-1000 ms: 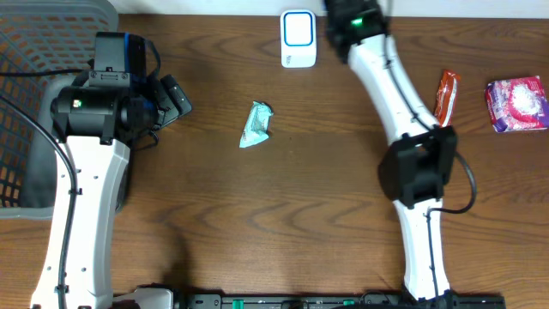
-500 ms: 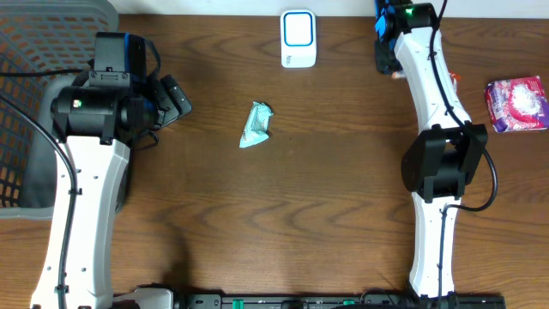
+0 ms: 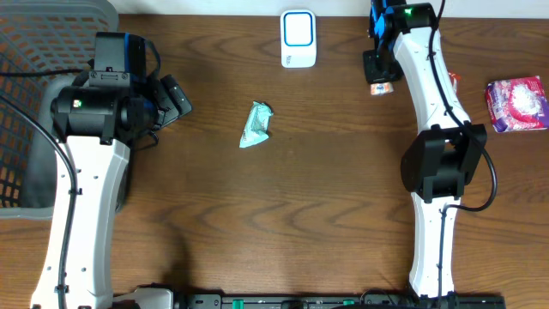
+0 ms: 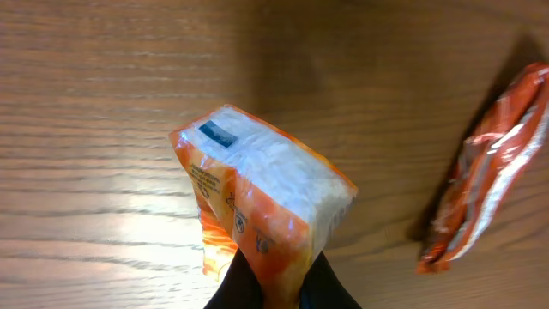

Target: Scan the item barcode

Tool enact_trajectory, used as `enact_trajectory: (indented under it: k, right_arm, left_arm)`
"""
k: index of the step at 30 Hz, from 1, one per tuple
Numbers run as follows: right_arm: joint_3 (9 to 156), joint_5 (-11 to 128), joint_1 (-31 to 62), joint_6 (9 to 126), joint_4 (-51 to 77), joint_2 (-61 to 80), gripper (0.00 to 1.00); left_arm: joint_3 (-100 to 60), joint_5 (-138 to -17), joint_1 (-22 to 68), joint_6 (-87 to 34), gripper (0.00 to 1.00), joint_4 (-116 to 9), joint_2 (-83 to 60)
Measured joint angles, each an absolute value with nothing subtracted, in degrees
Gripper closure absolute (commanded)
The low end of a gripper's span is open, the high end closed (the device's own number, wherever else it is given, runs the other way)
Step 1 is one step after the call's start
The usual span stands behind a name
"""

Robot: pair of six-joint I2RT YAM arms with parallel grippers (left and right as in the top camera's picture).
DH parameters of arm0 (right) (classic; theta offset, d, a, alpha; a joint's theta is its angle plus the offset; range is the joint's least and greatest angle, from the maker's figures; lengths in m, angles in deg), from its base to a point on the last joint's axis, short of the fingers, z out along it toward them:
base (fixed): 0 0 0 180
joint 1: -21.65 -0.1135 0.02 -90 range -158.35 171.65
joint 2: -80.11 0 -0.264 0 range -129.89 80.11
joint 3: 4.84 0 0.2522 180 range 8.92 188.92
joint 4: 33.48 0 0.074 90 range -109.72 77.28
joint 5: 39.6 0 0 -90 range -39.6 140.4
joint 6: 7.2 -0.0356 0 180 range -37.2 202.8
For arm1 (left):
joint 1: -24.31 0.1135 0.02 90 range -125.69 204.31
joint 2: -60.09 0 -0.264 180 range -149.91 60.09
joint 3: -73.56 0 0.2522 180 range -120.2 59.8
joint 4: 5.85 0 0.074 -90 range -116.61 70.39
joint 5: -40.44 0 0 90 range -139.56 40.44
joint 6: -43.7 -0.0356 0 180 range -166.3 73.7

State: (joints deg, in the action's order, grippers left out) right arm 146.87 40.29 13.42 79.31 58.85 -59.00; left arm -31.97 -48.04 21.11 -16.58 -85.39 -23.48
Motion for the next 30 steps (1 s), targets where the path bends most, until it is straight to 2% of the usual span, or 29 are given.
enact_trajectory:
  k: [13, 18, 24, 30]
  right_arm:
    - [146.87, 46.28, 13.36, 75.09, 59.0, -59.0, 0.99]
    - [146.87, 47.04, 12.81, 72.88, 55.04, -59.0, 0.99]
    - [146.87, 39.96, 8.66, 77.82, 45.12, -59.0, 0.99]
    - [146.87, 26.15, 0.94, 92.03, 24.36, -59.0, 0.99]
  left_arm:
    - [-31.97, -48.06, 21.11, -16.58, 0.02, -85.39, -23.48]
    - [-31.97, -48.04, 21.11, -16.58, 0.02, -85.39, -23.48]
    - [-31.97, -48.06, 21.11, -16.58, 0.02, -85.41, -23.48]
    - [-31.97, -48.04, 21.11, -16.58, 0.02, -85.39, -23.48]
